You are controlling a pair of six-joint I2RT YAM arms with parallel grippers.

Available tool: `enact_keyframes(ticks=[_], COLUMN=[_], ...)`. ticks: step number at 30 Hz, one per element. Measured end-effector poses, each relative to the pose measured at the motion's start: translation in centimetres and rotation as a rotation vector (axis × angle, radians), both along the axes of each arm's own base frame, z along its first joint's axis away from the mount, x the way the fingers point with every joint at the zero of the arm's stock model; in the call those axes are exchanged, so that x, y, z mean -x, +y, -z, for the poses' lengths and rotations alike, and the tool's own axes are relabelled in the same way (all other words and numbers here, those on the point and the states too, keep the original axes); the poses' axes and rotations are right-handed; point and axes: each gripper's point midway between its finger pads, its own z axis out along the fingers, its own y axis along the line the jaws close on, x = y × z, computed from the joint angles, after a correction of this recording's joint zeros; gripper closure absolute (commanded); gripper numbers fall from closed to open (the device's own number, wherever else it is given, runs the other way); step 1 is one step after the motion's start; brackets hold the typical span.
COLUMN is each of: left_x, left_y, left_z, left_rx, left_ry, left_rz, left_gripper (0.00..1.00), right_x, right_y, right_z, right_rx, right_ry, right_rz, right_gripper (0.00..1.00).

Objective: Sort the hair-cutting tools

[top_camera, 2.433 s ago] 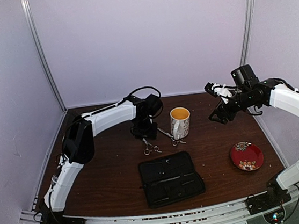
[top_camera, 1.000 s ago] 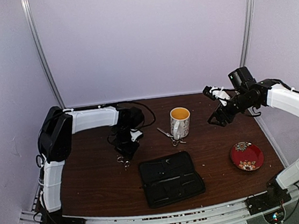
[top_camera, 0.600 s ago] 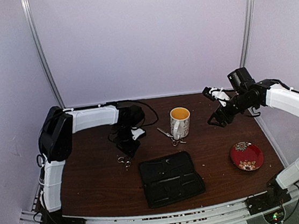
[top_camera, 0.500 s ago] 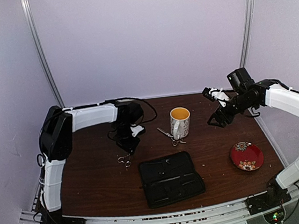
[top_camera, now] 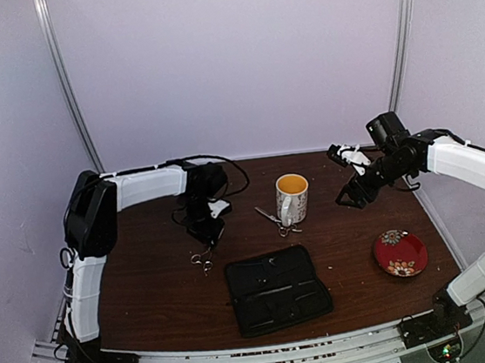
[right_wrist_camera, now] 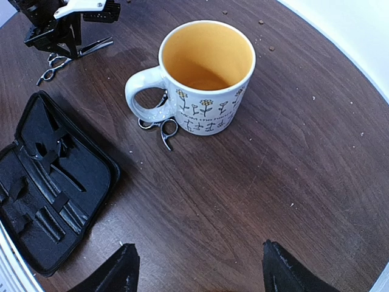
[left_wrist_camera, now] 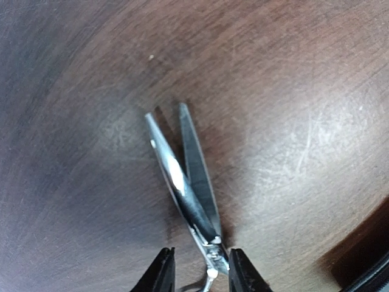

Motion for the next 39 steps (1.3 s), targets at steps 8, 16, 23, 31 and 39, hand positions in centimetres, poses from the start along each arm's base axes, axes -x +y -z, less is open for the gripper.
enact_keyframes(ticks=[8,16,23,31,39], left_x=[1.0,1.5,1.4,1.1,1.2], left_y=[-0.4,0.5,0.9,1.3,1.7], left_z=[0.5,0.7,0.8,0.8,0.5], left_rx=[0.042,0.024,-0.002,-0.040,-0.079], left_ry=[0.037,0.028,-0.003,-0.011,-0.031], left_rz=[-0.044,-0.089,-0.102,-0.092,-0.046], left_gripper=[0.59,0.73,0.81,1.00,1.00], right_x=[0.0,0.0,0.1,0.1,0.1], right_y=[0.0,0.1,0.2,0.2,0.2], right_z=[0.1,0.2,0.4,0.6,0.9], right_rx=[0.001,-0.002,-0.003,0.000,0.005], right_ry=[0.004,0.007,0.015,0.026,0.034], right_rz=[0.000,-0.004,-0.007,-0.008,-0.011], right_gripper=[0.29,0.29,0.29,0.30,0.31])
